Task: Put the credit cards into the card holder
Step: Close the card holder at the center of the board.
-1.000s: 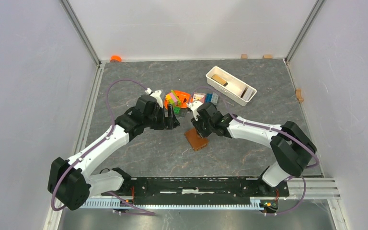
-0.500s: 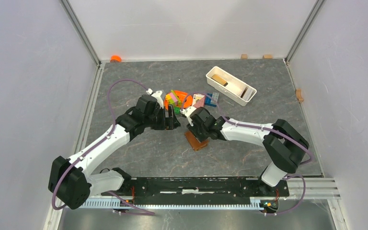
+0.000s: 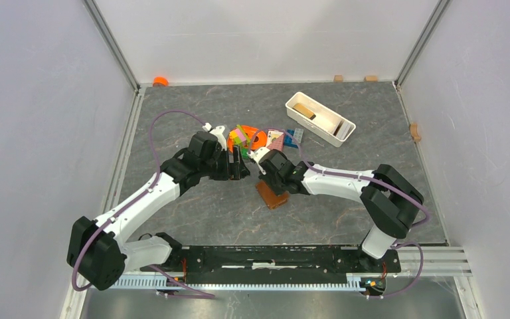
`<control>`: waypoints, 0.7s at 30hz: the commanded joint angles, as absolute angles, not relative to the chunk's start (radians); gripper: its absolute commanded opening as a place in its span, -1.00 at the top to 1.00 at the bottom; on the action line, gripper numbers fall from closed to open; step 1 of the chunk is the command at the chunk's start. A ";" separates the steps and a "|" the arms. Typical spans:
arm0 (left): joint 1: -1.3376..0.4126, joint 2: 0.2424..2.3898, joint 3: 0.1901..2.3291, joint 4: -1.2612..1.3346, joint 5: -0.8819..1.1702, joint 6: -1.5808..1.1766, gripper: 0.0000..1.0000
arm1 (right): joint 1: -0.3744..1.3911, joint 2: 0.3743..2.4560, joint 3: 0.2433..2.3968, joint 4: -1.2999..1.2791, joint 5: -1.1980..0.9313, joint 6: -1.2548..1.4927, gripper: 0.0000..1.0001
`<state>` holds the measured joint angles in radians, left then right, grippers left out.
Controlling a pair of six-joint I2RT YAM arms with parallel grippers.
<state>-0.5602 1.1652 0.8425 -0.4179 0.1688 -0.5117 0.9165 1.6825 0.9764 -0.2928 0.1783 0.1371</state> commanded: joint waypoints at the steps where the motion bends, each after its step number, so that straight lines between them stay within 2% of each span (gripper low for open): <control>1: -0.557 1.170 0.881 -0.397 0.197 -0.493 -0.66 | 0.926 1.678 1.008 -0.320 0.178 0.166 0.78; 4: -0.558 1.171 0.881 -0.397 0.201 -0.494 -0.66 | 0.926 1.677 1.028 -0.334 0.152 0.171 0.81; 8: -0.557 1.171 0.881 -0.397 0.203 -0.493 -0.65 | 0.923 1.677 1.042 -0.342 0.124 0.184 1.00; 21: -0.573 1.216 0.882 -0.416 0.173 -0.527 -0.56 | 0.923 1.668 1.016 -0.336 0.126 0.182 1.00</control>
